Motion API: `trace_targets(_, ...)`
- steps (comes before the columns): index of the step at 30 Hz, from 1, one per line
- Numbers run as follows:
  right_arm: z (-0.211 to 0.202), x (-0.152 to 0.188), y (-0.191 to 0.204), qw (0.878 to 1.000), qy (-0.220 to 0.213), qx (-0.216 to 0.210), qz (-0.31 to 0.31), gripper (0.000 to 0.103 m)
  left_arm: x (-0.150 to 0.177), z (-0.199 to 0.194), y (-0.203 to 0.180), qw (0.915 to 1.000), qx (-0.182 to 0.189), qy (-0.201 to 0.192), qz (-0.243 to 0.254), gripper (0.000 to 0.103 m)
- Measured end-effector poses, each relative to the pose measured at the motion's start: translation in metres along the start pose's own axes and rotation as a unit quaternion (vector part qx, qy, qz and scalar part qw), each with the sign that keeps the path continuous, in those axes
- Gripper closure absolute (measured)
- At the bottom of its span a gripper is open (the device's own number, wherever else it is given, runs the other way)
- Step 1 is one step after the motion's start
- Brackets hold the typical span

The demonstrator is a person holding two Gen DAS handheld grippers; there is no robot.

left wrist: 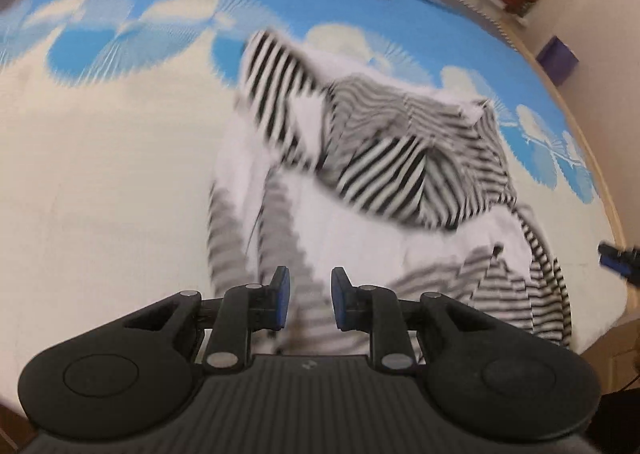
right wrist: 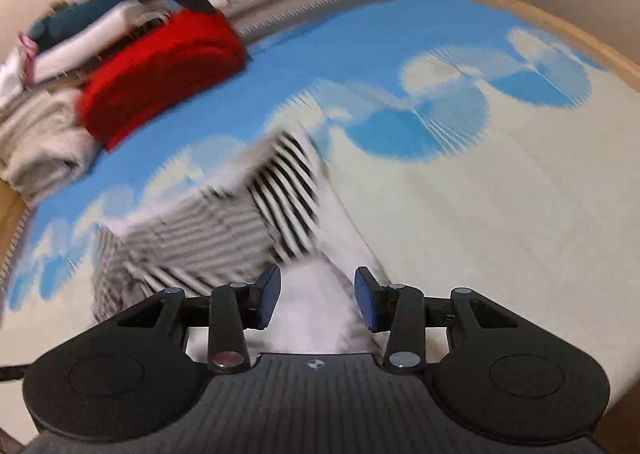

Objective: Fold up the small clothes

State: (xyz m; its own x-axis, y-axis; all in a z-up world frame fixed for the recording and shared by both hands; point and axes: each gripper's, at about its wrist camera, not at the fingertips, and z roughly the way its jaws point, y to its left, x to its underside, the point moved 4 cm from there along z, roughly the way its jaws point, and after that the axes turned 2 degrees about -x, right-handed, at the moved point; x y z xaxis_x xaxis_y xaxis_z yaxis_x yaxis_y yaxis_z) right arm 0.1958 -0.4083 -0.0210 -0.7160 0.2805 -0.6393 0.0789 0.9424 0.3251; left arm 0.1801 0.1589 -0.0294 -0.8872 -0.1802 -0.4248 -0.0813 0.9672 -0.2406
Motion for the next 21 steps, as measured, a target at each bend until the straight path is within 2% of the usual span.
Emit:
trace_targets(3,-0.005,0.022,-0.017,1.000,0.009,0.004,0.018,0.060,0.019,0.008,0.017,0.9995,0.011,0.017,-0.024,0.075)
trace_targets(6,0.004,0.042,-0.029,0.998,0.047,0.013,0.025,0.060,0.039,0.020,0.028,0.9985,0.003,0.037,-0.041,0.073)
trace_targets(8,0.009,0.053,-0.034,0.998,0.050,0.016,0.025,0.060,0.051,0.028,0.038,0.9965,-0.003,0.046,-0.070,0.070)
trace_targets(11,0.013,0.066,-0.043,0.997,0.059,0.033,0.047,0.059,0.062,0.030,0.045,0.9921,0.012,0.040,-0.118,0.069)
trace_targets(15,0.016,0.081,-0.052,0.994,0.072,0.028,0.080,0.059,0.069,0.025,0.040,0.9906,0.032,0.029,-0.129,0.066)
trace_targets(17,0.017,0.087,-0.052,0.993,0.080,0.027,0.077,0.059,0.073,0.028,0.037,0.9934,0.010,0.038,-0.108,0.066)
trace_targets(18,0.019,0.089,-0.051,0.993,0.084,0.030,0.074,0.059,0.075,0.032,0.036,0.9946,-0.014,0.049,-0.091,0.067)
trace_targets(20,0.020,0.093,-0.052,0.993,0.092,0.035,0.070,0.059,0.082,0.040,0.039,0.9931,-0.064,0.067,-0.072,0.073)
trace_targets(21,0.021,0.096,-0.053,0.992,0.097,0.038,0.070,0.059,0.084,0.043,0.041,0.9921,-0.071,0.074,-0.072,0.078)
